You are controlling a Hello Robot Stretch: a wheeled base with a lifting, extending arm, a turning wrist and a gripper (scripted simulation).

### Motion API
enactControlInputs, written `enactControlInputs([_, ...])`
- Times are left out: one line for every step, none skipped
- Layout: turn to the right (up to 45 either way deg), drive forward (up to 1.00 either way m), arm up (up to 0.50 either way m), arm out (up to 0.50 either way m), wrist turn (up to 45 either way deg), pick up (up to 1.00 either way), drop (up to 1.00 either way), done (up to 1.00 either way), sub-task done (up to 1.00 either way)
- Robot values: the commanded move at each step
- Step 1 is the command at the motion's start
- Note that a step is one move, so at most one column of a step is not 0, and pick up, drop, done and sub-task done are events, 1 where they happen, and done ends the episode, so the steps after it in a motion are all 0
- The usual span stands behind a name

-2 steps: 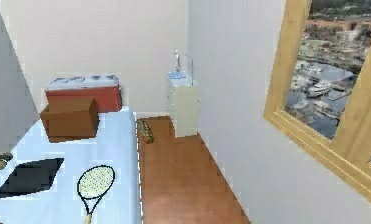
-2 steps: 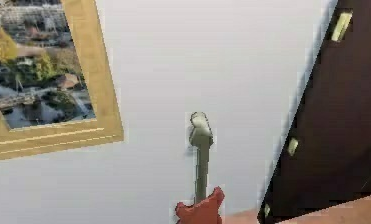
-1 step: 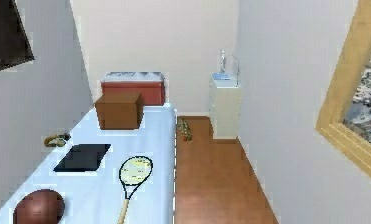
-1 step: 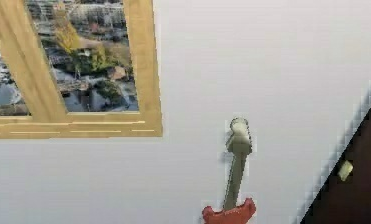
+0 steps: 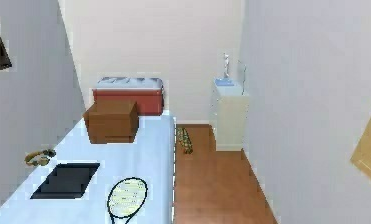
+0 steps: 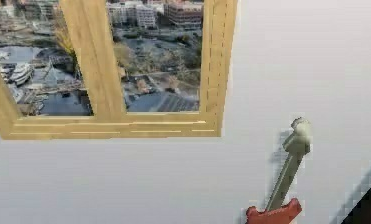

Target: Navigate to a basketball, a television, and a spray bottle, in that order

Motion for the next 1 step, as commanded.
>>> enactControlInputs([-45.0,0.00,0.00,0.00,0.0,0.00,0.00,0.00,0.00])
